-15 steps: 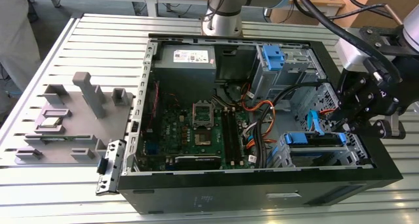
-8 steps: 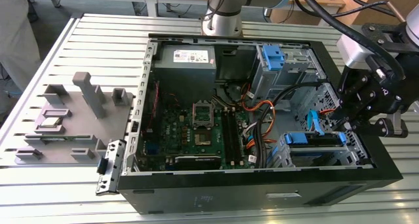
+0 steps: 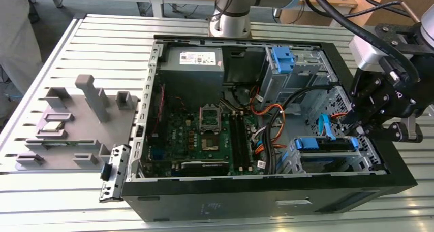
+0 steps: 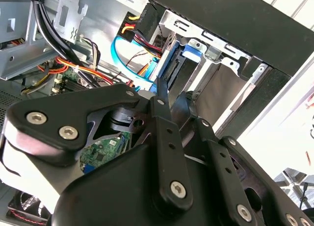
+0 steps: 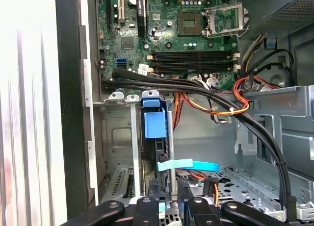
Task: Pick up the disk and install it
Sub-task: 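Insert the second disk wire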
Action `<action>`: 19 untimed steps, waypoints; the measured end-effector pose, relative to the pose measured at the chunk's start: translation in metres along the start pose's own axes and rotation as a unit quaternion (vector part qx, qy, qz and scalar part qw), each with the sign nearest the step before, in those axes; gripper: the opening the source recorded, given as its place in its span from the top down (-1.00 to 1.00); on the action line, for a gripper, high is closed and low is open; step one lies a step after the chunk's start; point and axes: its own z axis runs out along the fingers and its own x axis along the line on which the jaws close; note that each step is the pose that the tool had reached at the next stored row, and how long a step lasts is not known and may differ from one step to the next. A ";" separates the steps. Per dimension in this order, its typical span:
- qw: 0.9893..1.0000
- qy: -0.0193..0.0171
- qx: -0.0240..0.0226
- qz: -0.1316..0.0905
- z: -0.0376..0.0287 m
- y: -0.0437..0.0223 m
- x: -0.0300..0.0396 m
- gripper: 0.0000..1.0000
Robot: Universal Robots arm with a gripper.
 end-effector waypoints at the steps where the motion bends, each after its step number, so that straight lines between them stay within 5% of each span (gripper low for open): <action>1: 1.000 0.000 0.000 0.000 -0.0001 0.0000 -0.0003 0.40; 19: 1.000 0.000 0.000 0.000 0.0025 -0.0004 -0.0207 0.40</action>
